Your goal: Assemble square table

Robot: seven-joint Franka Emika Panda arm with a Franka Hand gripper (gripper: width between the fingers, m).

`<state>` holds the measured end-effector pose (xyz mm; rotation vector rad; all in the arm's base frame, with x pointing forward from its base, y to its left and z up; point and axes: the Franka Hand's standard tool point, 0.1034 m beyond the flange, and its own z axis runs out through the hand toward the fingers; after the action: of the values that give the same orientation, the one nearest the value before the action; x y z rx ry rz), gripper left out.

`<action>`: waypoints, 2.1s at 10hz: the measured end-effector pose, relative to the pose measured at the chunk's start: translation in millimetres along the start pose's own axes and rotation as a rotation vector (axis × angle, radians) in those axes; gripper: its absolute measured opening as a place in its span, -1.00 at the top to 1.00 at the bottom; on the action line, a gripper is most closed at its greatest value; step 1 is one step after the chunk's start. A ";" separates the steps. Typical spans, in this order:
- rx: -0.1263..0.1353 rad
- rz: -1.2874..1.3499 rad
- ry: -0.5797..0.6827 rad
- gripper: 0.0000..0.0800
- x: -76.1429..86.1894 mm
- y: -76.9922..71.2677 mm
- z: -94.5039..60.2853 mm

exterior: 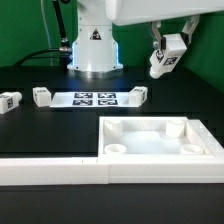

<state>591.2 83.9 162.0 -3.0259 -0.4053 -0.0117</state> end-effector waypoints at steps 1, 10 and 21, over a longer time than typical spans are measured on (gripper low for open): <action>-0.008 -0.012 0.078 0.26 13.2 3.1 0.6; -0.113 0.030 0.603 0.26 53.9 22.9 -2.9; -0.077 0.025 0.573 0.26 76.1 7.4 55.7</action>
Offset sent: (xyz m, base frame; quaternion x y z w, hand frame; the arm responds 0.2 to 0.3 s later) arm 0.0352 0.0423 0.0256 0.0705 0.2742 0.1135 0.9524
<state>666.3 101.7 107.3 -2.9105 -0.3135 -0.8803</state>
